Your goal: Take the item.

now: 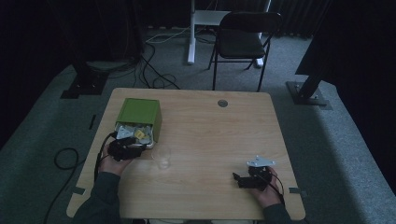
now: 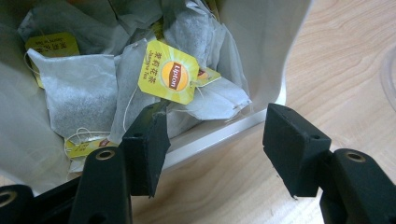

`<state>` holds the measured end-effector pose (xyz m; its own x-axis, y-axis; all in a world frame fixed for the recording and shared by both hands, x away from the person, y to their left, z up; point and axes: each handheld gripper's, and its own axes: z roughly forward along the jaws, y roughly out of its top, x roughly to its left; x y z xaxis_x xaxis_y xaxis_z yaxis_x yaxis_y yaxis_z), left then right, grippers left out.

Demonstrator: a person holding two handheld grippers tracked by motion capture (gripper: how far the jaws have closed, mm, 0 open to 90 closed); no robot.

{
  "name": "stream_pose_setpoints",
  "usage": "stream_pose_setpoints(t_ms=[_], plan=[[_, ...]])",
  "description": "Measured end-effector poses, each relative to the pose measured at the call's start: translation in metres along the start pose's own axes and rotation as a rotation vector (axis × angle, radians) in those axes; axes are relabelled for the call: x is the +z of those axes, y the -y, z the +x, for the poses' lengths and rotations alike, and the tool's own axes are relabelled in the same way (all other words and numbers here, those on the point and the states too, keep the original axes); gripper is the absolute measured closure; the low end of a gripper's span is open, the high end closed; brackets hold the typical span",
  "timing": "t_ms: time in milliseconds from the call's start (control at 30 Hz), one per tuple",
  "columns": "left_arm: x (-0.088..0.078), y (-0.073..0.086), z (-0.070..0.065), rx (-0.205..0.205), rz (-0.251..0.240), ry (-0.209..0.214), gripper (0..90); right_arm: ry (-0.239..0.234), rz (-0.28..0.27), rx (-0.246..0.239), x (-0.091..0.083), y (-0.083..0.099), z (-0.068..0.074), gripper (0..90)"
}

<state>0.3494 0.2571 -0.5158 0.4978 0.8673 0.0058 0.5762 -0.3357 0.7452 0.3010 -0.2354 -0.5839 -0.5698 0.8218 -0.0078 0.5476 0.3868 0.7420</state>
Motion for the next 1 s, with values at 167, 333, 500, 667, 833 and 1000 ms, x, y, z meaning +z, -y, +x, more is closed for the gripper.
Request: stream_pose_setpoints(t_ms=[167,333,500,667,833,1000], plan=[[-0.007,0.008,-0.006,0.003,-0.002,-0.003,41.7,0.000,0.001,0.001,0.000,0.000,0.000,11.5],[-0.010,0.017,-0.011,-0.001,0.004,-0.009,41.7,0.000,0.000,-0.002,0.000,0.000,0.000,11.5],[-0.015,0.023,-0.013,-0.003,0.011,0.001,42.4,0.000,0.000,-0.002,0.000,0.000,0.000,11.5],[-0.024,0.023,-0.015,0.000,-0.011,-0.011,42.4,0.000,-0.001,-0.001,0.000,0.000,0.000,11.5],[-0.033,0.015,-0.015,0.009,-0.053,-0.028,42.6,0.000,-0.001,-0.002,0.000,0.000,0.000,11.5],[-0.033,0.006,-0.012,0.012,-0.064,-0.044,44.4,0.000,-0.001,0.000,0.000,0.000,0.000,11.5]])
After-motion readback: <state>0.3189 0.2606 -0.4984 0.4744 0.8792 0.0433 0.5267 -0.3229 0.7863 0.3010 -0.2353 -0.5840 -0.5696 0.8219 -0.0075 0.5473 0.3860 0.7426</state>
